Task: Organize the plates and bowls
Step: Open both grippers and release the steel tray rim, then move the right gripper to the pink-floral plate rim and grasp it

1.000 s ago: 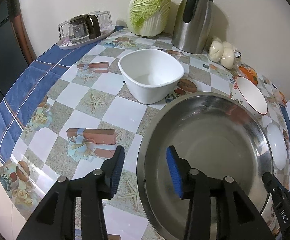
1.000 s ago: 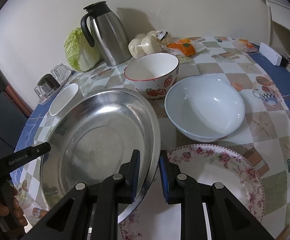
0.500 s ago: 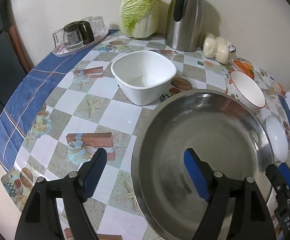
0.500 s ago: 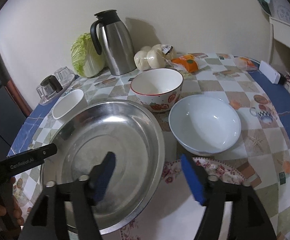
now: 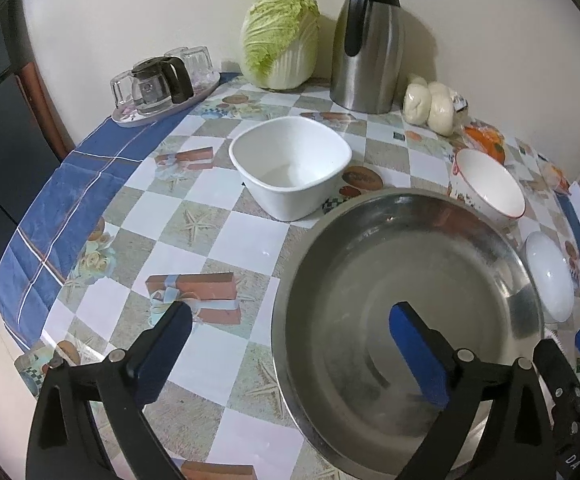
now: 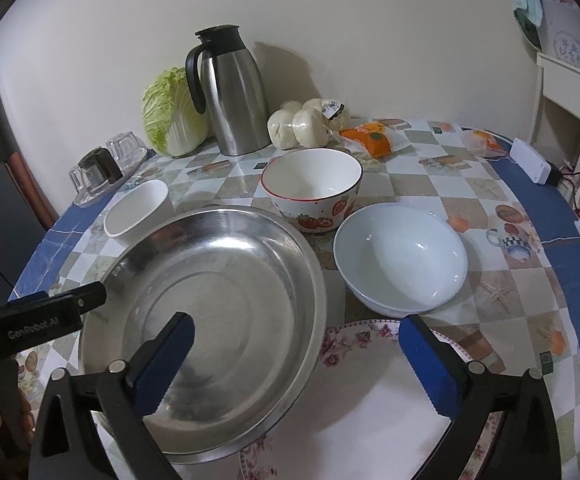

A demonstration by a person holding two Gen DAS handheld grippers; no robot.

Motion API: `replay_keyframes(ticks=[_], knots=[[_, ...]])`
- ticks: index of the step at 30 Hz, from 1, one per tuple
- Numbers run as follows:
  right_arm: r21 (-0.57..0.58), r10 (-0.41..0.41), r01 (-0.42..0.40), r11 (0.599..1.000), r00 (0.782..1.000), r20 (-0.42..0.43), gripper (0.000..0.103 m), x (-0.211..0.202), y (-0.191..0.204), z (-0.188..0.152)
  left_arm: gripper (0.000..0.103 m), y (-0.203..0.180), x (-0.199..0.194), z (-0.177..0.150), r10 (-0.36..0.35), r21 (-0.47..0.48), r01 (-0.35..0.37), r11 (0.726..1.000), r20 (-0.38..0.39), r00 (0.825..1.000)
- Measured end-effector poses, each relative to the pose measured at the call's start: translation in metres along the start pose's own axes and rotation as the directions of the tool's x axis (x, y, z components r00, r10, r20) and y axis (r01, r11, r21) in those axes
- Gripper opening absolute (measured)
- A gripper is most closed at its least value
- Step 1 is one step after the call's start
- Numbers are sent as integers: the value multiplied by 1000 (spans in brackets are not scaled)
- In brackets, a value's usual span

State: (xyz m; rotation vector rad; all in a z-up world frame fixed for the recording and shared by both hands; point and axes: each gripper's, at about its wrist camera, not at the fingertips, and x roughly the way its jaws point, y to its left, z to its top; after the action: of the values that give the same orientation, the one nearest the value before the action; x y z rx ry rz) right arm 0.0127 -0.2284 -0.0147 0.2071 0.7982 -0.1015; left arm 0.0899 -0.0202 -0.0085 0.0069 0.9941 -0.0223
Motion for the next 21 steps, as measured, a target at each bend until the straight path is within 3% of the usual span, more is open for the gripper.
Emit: replay_keyframes(ticks=[8,16,21], knots=[[-9,-21,22,1000,999,24,103,-19,3,1,99,5,-22,0,-38,-35,40,999,52,998],[-1,-42,42,999,998,43,103,-37,-1,-1,99,-13,-42,-2,-111,11,110,994,70,991],[25,-95,95,995,995,35,103,-45,-20,-8,99,-25,-50,-9,-219,-21,221,975,52,974]])
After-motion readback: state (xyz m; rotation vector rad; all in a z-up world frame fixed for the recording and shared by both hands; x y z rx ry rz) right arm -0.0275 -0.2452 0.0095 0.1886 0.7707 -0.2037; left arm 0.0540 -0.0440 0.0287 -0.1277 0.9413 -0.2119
